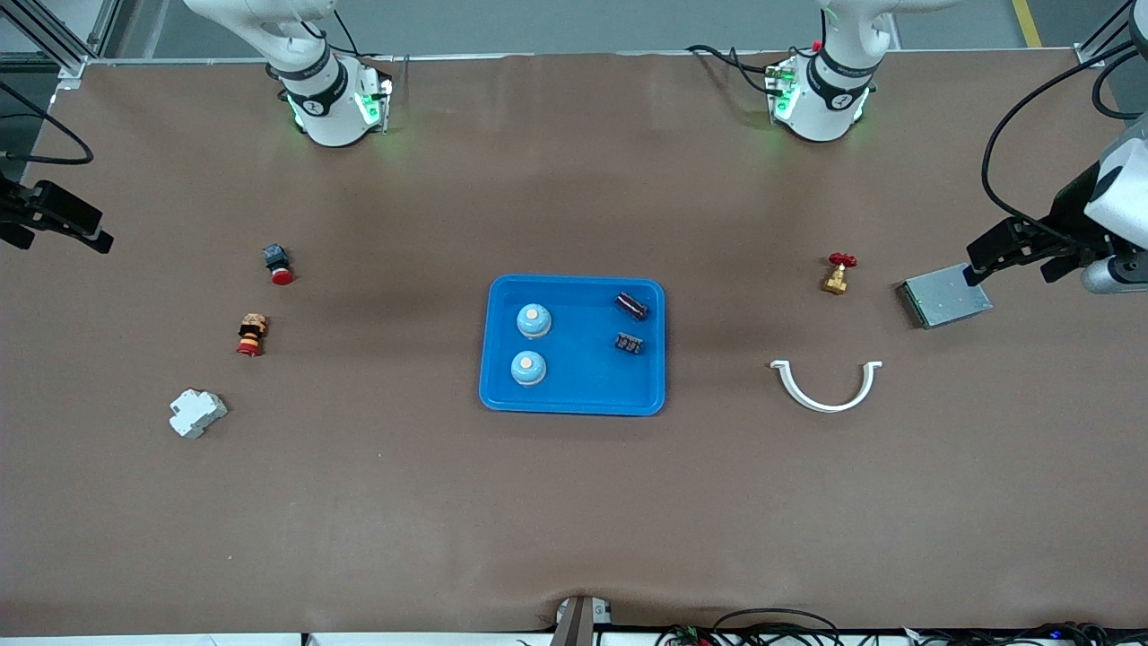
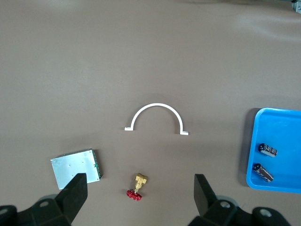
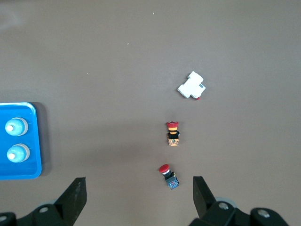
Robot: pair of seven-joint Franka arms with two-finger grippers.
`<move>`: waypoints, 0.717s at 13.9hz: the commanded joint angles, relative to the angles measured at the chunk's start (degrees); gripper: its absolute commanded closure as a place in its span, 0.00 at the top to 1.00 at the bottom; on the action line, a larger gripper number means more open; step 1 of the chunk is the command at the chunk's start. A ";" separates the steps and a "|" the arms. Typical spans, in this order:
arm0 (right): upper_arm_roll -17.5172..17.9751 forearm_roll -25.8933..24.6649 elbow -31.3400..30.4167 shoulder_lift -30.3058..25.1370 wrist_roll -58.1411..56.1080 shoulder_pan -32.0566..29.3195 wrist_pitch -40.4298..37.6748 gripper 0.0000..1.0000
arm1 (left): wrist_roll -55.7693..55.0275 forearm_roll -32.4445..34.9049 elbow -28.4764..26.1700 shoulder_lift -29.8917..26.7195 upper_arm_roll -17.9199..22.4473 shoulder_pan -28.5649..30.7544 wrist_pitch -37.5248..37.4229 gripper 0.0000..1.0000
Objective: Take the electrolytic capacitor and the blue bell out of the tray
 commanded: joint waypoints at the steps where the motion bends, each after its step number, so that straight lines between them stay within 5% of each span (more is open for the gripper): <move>1: 0.22 -0.56 -0.81 -1.04 -0.35 -0.44 1.24 1.00 | 1.19 0.33 1.51 0.64 0.01 0.09 -1.37 1.00; 10: 0.31 -0.56 -0.90 -1.13 -0.35 -0.09 1.51 1.00 | 0.23 -0.29 1.51 1.42 0.10 0.09 -1.63 1.00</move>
